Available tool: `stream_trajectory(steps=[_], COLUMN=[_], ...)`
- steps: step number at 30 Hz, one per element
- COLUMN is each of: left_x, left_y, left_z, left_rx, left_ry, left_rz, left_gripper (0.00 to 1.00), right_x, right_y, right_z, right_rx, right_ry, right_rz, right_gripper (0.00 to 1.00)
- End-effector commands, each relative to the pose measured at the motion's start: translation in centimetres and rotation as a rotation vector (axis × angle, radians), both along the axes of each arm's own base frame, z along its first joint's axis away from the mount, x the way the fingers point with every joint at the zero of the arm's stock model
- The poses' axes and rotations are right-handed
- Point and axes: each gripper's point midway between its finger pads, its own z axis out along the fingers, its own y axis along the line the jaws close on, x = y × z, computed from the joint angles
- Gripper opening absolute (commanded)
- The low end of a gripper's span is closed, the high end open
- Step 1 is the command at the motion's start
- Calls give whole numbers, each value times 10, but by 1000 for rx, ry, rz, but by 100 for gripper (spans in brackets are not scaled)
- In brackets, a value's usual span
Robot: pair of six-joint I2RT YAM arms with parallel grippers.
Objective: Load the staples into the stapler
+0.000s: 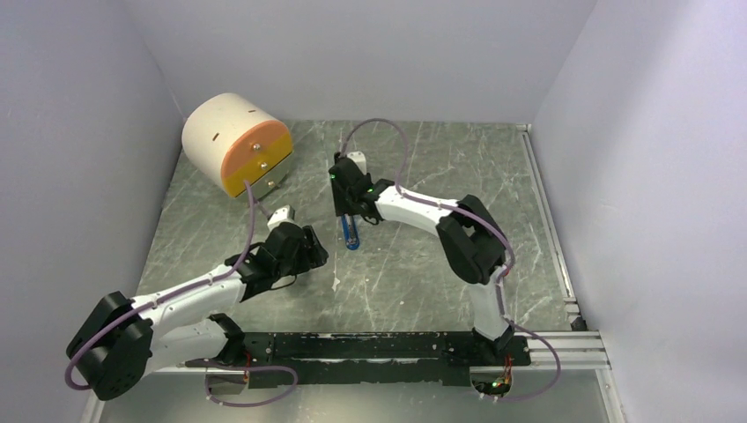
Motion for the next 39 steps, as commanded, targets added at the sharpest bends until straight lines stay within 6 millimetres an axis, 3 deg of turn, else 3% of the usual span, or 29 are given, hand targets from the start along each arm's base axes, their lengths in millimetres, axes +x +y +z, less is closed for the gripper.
stream_trajectory(steps=[1, 6, 9, 14, 17, 20, 23, 26, 30, 35, 39], left_x=[9, 9, 8, 7, 5, 0, -4, -7, -13, -23, -30], left_y=[8, 28, 45, 88, 107, 123, 135, 140, 147, 150, 150], left_z=[19, 25, 24, 24, 23, 18, 10, 2, -7, -15, -21], left_rx=[3, 62, 124, 226, 223, 212, 199, 188, 184, 155, 119], left_ry=[-48, -67, -50, -7, 24, 46, 74, 103, 131, 150, 160], left_rz=[52, 113, 168, 304, 372, 433, 481, 506, 547, 570, 590], left_gripper=[79, 80, 80, 81, 74, 63, 63, 65, 63, 43, 42], right_x=[-1, -22, -38, -69, -81, -83, -81, -79, -75, -69, -74], right_y=[-17, -33, -25, 27, 65, 99, 125, 147, 167, 176, 180], right_z=[50, 60, 62, 66, 66, 59, 40, 26, 11, -8, -23], right_rx=[78, 91, 129, 236, 257, 310, 353, 379, 317, 204, 123], right_ry=[-59, -49, -28, 13, 15, 39, 84, 114, 85, 47, 43], right_rz=[-4, 46, 146, 361, 417, 432, 420, 424, 424, 389, 412], right_gripper=[60, 59, 52, 44, 45, 43, 38, 41, 52, 58, 60])
